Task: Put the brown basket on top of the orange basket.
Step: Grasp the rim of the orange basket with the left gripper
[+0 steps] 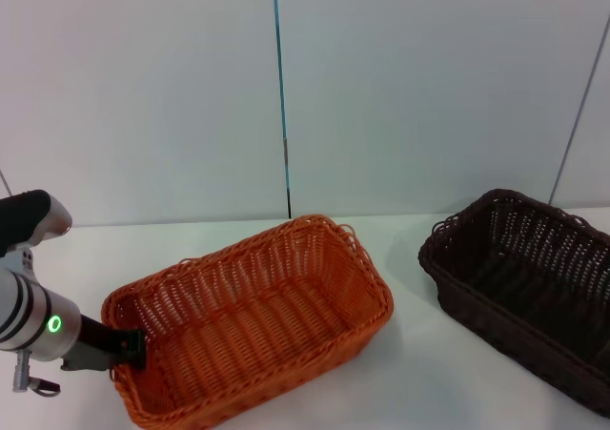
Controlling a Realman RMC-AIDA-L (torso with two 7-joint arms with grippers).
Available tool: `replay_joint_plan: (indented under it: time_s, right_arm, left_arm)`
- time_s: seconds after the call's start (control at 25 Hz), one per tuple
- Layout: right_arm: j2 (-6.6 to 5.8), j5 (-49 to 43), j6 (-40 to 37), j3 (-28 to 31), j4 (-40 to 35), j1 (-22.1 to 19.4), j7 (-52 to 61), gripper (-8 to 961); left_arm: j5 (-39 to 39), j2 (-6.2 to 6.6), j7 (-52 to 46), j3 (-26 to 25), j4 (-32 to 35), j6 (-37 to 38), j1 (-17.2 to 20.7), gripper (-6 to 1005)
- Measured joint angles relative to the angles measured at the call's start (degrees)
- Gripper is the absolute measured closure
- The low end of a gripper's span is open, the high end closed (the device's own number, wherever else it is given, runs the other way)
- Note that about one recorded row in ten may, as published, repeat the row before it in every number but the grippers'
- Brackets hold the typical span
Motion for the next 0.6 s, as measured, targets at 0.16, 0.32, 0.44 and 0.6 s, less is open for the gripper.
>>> replay_joint_plan:
  time_s: [0.16,0.32,0.44,0.6]
  right_arm:
    - [0.00,-0.03,0.00,0.05,-0.47,0.48,0.00,36]
    - [0.00,-0.05,0.00,0.05,-0.59,0.58,0.00,36]
    - [0.02,-0.05,-0.10,0.05,-0.85,0.64,0.00,37]
    - [0.06,-0.03,-0.14,0.05,-1.45,1.12,0.00,37]
  left_arm:
    - [0.16,0.36,0.37,0.14,-0.01,-1.23,-0.43,863]
    - [0.18,0.87,1.34,-0.18,-0.45,-2.78,-0.85,865]
    - [-0.26,1.99,2.75,-0.45,-0.54,-5.65,-1.80,866]
    - [-0.30,2.90,3.07,-0.83,-0.59,-7.63,-2.62,868]
